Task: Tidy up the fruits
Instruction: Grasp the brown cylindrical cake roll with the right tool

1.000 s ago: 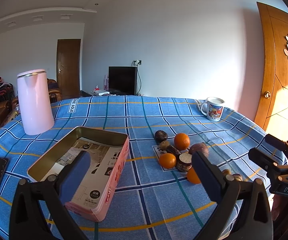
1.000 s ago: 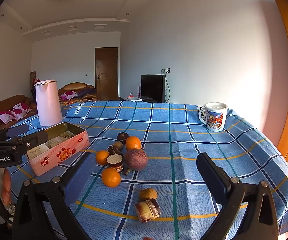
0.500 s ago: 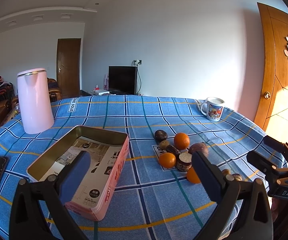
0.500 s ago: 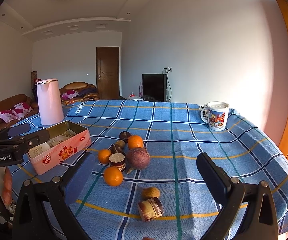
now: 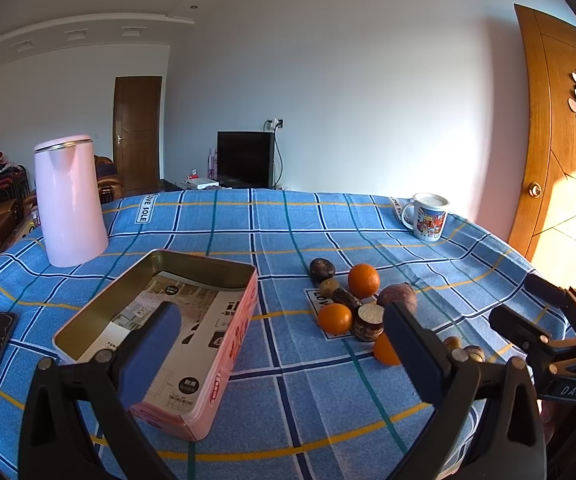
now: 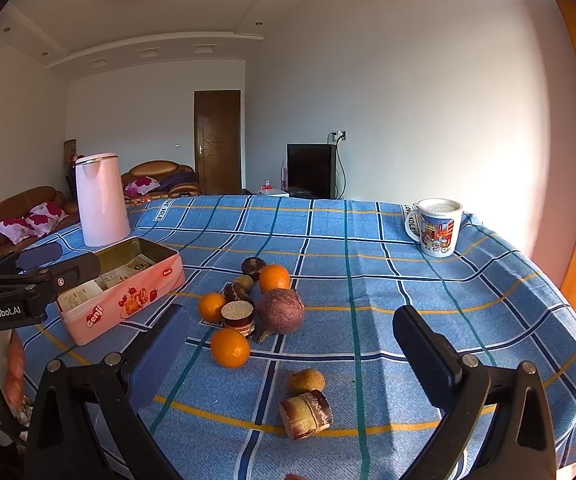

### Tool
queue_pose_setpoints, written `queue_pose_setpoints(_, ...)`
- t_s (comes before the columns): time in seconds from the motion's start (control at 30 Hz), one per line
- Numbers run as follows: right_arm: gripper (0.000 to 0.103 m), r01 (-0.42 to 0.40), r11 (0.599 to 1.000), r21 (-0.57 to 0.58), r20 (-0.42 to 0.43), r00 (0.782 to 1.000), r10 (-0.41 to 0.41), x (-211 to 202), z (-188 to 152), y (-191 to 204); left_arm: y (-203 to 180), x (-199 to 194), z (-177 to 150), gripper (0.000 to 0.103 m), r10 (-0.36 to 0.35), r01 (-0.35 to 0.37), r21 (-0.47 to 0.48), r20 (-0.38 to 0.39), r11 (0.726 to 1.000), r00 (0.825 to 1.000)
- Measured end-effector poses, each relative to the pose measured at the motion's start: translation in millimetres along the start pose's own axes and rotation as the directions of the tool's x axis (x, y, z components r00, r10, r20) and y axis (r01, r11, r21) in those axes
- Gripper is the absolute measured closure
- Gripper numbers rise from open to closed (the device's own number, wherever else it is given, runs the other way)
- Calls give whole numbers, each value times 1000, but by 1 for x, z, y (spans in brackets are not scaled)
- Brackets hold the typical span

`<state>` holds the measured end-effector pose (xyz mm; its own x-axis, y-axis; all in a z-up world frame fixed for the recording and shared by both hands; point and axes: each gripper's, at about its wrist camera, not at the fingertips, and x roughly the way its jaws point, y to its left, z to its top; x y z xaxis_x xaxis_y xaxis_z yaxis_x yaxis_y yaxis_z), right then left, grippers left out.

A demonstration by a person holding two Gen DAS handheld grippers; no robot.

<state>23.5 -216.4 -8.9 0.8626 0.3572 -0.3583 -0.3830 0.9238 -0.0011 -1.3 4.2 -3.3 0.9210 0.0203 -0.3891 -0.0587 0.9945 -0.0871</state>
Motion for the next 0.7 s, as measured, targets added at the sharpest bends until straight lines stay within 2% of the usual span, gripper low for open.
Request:
queue_pose_setpoints(0.43,1,16,1000,-3,-17,1000,-16,4,-6,-5,-7,9,-9,0,-6,6,22,-24,1000,1000)
queue_pose_setpoints(0.6,1,45,999,-27,-53,998,-46,13,-25,-13,-19,22,-21,0,-44,48,49,-72,998,996)
queue_pose_setpoints(0.7,2,36,999,-24,-86,996,-38,20,-37,-18,-29,29,-27,0,-68,74,76,-90,994,994)
